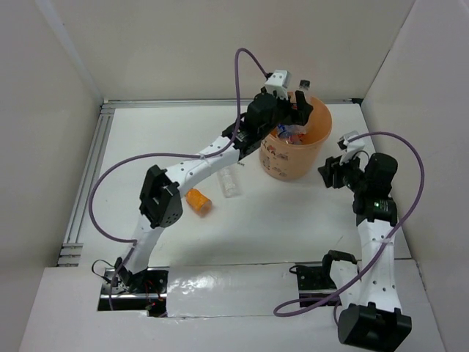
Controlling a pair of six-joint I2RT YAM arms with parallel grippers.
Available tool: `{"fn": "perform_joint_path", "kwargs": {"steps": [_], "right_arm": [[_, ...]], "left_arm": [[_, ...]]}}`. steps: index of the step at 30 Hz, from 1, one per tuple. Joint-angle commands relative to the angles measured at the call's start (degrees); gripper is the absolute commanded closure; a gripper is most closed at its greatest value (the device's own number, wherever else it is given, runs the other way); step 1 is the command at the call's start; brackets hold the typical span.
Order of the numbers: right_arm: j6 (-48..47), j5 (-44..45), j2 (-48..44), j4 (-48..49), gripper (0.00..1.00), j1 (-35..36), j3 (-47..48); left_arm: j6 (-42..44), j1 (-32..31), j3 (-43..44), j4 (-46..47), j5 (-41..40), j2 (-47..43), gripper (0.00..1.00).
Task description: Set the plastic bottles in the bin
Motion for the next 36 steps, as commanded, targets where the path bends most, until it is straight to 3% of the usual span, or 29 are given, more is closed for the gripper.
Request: {"fn": "perform_joint_path", "kwargs": {"steps": [1, 2, 4, 8, 9, 11, 12, 13, 17, 19, 26, 32, 36], "right_arm": [[-8.2, -7.6, -2.1, -6.0, 0.22, -0.2, -1.1], [-10.3, -12.5, -2.1, -8.5, 0.11, -0.2, -1.1], [-14.6, -16.8, -0.7, -9.9, 0.0, -0.2, -1.1], [-15.3, -21.4, 4.1, -8.3, 0.0, 3.5, -1.0], [-14.5, -20.7, 6.3, -6.5, 0.0, 5.5, -1.0], [-12.4, -14.9, 8.2, -4.0, 0.0, 14.3, -0.4], [-10.3, -12.6, 9.9, -0.6, 0.0, 17.9, -0.4], [-9.0, -10.1, 10.8, 1.3, 0.0, 25.6, -0.4], [-0.5, 4.9, 18.5, 10.0, 0.12, 41.9, 0.8], [7.7, 9.7, 25.4, 14.4, 0.17, 46.1, 3.5], [25.6, 31.3, 45.3, 18.6, 0.09, 53.0, 18.4], [31.2, 31.9, 60.6, 12.3, 0.06, 53.0, 31.1], [31.8, 32.2, 65.4, 12.9, 0.06, 54.3, 31.7]], "left_arm": [[-1.6, 0.7, 4.2, 0.0, 1.5, 1.0, 0.0], [-1.6, 1.4, 3.4, 0.0, 2.1, -0.1, 0.0], [-1.7, 1.4, 1.7, 1.3, 2.6, -2.0, 0.0], [0.9, 2.4, -2.7, -3.3, 1.0, -9.1, 0.0], [1.4, 2.9, -5.4, -4.1, -0.7, -14.8, 0.0], [1.4, 3.7, -18.1, -4.8, -3.7, -22.3, 0.0], [0.9, 4.9, -23.6, -4.8, -5.7, -30.4, 0.0], [0.2, 5.4, -34.0, -4.2, -6.8, -34.6, 0.0], [-4.6, 8.0, -53.6, -9.9, -11.3, -52.0, 0.0], [-8.9, 8.8, -62.4, -16.2, -13.4, -60.2, 0.0], [-26.6, 8.8, -80.4, -28.0, -15.8, -76.1, 0.0], [-32.1, 7.1, -85.2, -29.8, -15.2, -79.6, 0.0], [-32.6, 6.5, -85.8, -29.8, -14.6, -78.2, 0.0]]}}
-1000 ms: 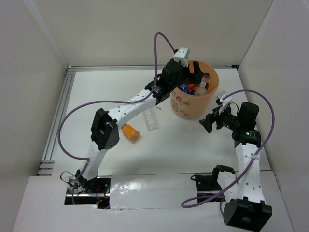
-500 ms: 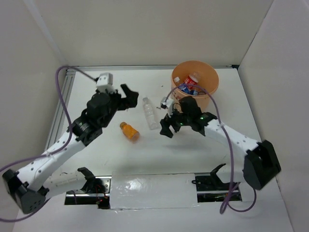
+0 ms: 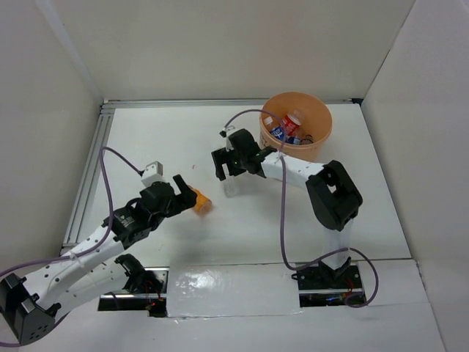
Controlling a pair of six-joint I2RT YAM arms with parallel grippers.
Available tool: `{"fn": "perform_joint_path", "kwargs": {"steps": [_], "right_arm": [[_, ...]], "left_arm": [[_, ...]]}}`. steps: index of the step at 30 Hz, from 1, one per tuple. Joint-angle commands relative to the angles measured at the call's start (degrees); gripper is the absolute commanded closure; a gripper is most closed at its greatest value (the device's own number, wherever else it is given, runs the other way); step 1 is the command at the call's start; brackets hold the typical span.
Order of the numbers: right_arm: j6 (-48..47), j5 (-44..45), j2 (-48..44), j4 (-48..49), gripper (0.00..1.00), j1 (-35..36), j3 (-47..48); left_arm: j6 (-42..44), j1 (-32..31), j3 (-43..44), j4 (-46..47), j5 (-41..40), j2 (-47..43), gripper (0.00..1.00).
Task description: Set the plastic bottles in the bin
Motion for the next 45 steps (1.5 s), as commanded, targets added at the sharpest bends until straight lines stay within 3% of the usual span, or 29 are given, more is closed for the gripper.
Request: {"fn": "perform_joint_path", "kwargs": {"steps": [1, 6, 8, 9, 13, 15, 20, 26, 31, 36, 40, 41, 45], "right_arm": [[3.8, 2.8, 3.7, 0.2, 0.06, 1.4, 2.7], [3.1, 4.7, 7.4, -0.7, 0.17, 2.0, 2.9], [0.4, 4.7, 7.4, 0.7, 0.29, 2.0, 2.9], [-0.7, 3.6, 6.5, 0.7, 0.43, 2.0, 2.9], [-8.3, -5.0, 0.1, 1.9, 0.56, 2.0, 2.9], [-12.8, -9.7, -4.9, 1.9, 0.58, 1.5, 5.1], [-14.1, -25.4, -12.6, 1.2, 0.62, -5.2, 12.2], [-12.8, -26.1, -18.2, 1.7, 0.62, -12.9, 16.1], [-15.8, -21.6, -19.9, 2.2, 0.53, -22.7, 15.4], [-20.2, -26.9, -19.9, -1.0, 0.45, -30.6, 12.1], [-23.7, -31.5, -21.2, -3.0, 0.24, -34.0, 8.2], [-26.2, -32.7, -22.5, -4.1, 0.0, -34.8, 7.6], [-27.0, -35.2, -25.3, -4.6, 0.0, -36.8, 5.4]], "left_arm": [[-3.4, -1.0, 0.4, 1.1, -0.4, 0.8, 0.0], [-3.4, -1.6, -0.7, 3.0, 0.2, 0.8, 0.0], [-3.4, -1.6, -1.2, 4.7, 0.8, 2.1, 0.0], [-4.1, -1.6, -1.2, 5.2, 0.8, 2.7, 0.0], [-5.4, -1.6, -1.7, 7.0, 2.1, 6.5, 0.0], [-6.0, -1.6, -1.7, 7.0, 2.6, 8.7, 0.0], [-7.1, -1.1, -0.7, 8.2, 3.8, 12.5, 0.0], [-7.1, 0.5, 0.4, 8.2, 5.5, 15.9, 0.0], [-7.1, 2.4, 0.9, 10.0, 6.6, 18.9, 0.0], [-5.8, 3.5, 2.2, 11.2, 7.3, 21.0, 0.0], [-4.6, 4.1, 2.8, 11.9, 7.9, 23.5, 0.0], [-4.6, 4.1, 3.3, 12.4, 8.4, 24.1, 0.0], [-4.1, 4.1, 3.8, 12.4, 8.4, 26.6, 0.0]]}}
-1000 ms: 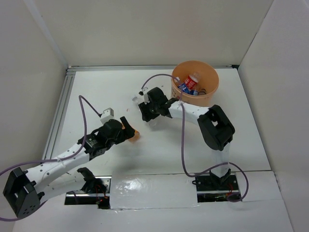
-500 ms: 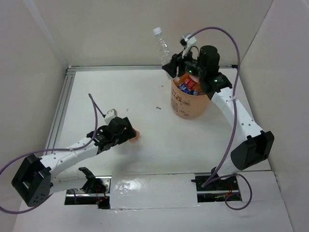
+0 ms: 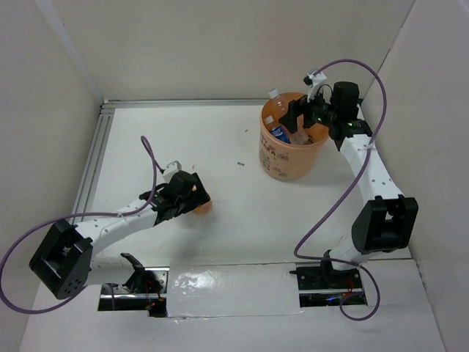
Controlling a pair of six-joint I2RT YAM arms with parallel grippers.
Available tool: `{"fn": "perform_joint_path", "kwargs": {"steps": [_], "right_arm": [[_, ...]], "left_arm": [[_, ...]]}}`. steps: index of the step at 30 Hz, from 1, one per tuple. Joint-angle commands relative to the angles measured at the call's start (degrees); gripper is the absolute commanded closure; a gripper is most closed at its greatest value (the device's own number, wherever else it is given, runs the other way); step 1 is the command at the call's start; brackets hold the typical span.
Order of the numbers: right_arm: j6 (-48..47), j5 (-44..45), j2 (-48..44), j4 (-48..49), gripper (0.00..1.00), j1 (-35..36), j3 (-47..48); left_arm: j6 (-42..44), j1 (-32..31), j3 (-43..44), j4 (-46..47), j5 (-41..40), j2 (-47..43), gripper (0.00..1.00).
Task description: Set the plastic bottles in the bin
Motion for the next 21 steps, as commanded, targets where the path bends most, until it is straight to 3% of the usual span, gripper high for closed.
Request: {"fn": "perform_joint_path", "kwargs": {"steps": [1, 10, 12, 13, 14, 15, 17, 19, 21], "right_arm": [[-3.4, -5.1, -5.8, 0.0, 0.0, -2.1, -0.6], [0.2, -10.3, -12.7, -1.1, 0.0, -12.6, -4.0], [0.2, -11.5, -14.6, -1.6, 0.0, -14.1, -5.5], [-0.3, -13.0, -15.9, -2.3, 0.0, -16.4, -6.8], [-0.3, -13.9, -16.0, -2.3, 0.0, -16.4, -6.8], [-1.2, -15.1, -17.4, -3.0, 0.0, -17.3, -7.5], [-3.7, -18.5, -18.9, -5.4, 0.04, -19.2, -9.6], [-9.4, -19.8, -20.7, -9.8, 0.25, -19.8, -11.9], [-13.4, -19.8, -21.8, -12.8, 0.54, -20.3, -14.0]], "left_arm": [[1.7, 0.3, 2.1, 2.1, 0.5, 1.6, 0.0], [2.2, 2.0, 3.5, 4.0, -1.3, 10.4, 0.0], [2.2, 2.6, 4.2, 5.1, -0.1, 13.0, 0.05], [3.5, 2.6, 6.0, 5.7, 0.4, 13.6, 0.17], [3.5, 2.6, 6.0, 5.7, 0.4, 13.6, 0.18], [4.0, 2.6, 6.5, 5.7, 1.1, 13.6, 0.43], [5.9, 1.8, 7.3, 5.7, 1.1, 12.2, 0.72], [8.6, 0.2, 7.9, 6.4, 1.1, 9.7, 0.84], [10.8, -1.1, 10.1, 8.0, 1.1, 5.6, 0.86]]}}
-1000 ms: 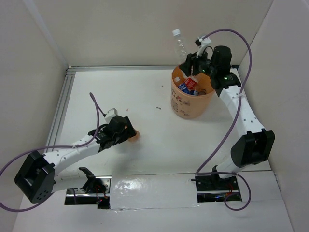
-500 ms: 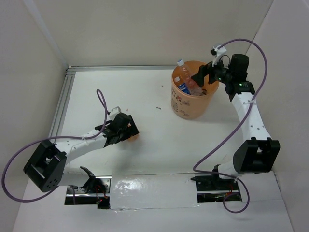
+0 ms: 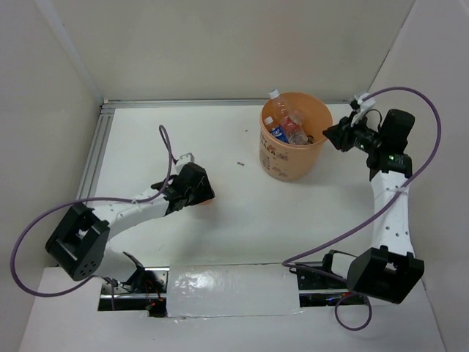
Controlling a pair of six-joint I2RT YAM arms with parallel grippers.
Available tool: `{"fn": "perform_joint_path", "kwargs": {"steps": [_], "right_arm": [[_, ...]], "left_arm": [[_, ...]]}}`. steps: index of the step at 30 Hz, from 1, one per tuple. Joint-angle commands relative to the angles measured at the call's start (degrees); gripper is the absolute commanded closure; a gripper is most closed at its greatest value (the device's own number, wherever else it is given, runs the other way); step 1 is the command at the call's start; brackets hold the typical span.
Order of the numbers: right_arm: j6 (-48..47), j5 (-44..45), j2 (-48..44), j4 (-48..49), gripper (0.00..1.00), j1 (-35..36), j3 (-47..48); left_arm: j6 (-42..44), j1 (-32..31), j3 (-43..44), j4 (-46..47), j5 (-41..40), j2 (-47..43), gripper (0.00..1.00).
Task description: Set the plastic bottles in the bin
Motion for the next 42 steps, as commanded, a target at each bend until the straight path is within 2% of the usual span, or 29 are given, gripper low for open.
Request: {"fn": "perform_joint_path", "kwargs": {"steps": [1, 2, 4, 6, 8, 9, 15, 16, 20, 21, 23, 24, 25, 28, 31, 34, 38, 42], "right_arm": [[-7.0, -2.0, -3.9, -6.3, 0.82, -0.7, -5.2], [-7.0, 1.3, -4.7, -5.5, 0.92, -1.3, -6.7], [-4.9, 5.7, -6.7, -4.2, 0.98, -2.1, -10.3], [-4.1, 10.6, -7.2, -4.2, 0.98, -2.1, -11.9], [-4.1, 12.3, -8.6, -4.2, 0.98, -2.1, -13.8], [-4.1, 12.4, -9.2, -4.2, 0.96, -2.6, -14.5], [-4.1, 12.9, -14.0, -6.0, 0.96, -2.6, -20.2], [-4.1, 12.9, -14.0, -6.8, 0.95, -2.6, -21.0], [-5.4, 12.9, -15.4, -8.2, 0.89, -2.6, -25.0], [-5.9, 12.9, -15.9, -8.7, 0.82, -2.6, -25.6], [-5.9, 12.9, -16.6, -8.7, 0.65, -2.6, -25.6], [-5.9, 13.5, -17.2, -8.7, 0.53, -2.1, -25.6], [-5.9, 13.5, -17.2, -8.7, 0.29, -2.1, -25.6], [-5.4, 14.1, -17.8, -8.7, 0.09, -2.1, -25.6], [-3.4, 14.7, -17.8, -8.1, 0.07, -2.1, -24.3], [1.9, 16.1, -17.3, -5.5, 0.03, -2.1, -23.8], [8.1, 20.9, -16.6, -3.2, 0.0, -2.1, -22.6], [10.4, 26.1, -15.6, -2.7, 0.0, -2.1, -21.5]], "left_arm": [[7.5, -2.3, 5.1, 5.4, 0.9, -6.9, 0.88], [9.1, -3.7, 6.9, 8.6, 1.7, -8.9, 0.88], [13.9, -4.3, 9.4, 11.9, 3.7, -9.6, 0.89], [16.5, -5.0, 14.8, 15.0, 4.6, -9.6, 0.89], [20.0, -5.5, 19.2, 19.3, 8.4, -6.1, 0.89], [20.6, -5.5, 24.0, 20.4, 9.2, -4.4, 0.87], [21.5, -6.0, 43.3, 24.2, 15.7, 14.4, 0.83], [21.5, -6.7, 48.9, 24.2, 16.4, 16.9, 0.81], [22.1, -7.8, 63.2, 20.1, 16.4, 28.7, 0.64], [22.6, -7.8, 65.7, 18.9, 16.4, 30.8, 0.49], [22.6, -8.3, 70.8, 15.7, 15.2, 35.1, 0.31], [23.2, -8.3, 70.8, 15.7, 14.7, 35.6, 0.2], [23.2, -8.3, 70.1, 15.7, 14.7, 35.6, 0.0], [23.2, -8.3, 68.8, 15.7, 14.7, 34.1, 0.0], [25.5, -8.9, 68.2, 15.7, 14.1, 30.4, 0.0], [26.8, -8.9, 62.8, 15.7, 14.1, 22.9, 0.0], [28.8, -8.9, 49.2, 17.1, 12.1, 9.9, 0.0], [28.6, -4.7, 27.6, 15.1, 11.3, -4.2, 0.0]]}}
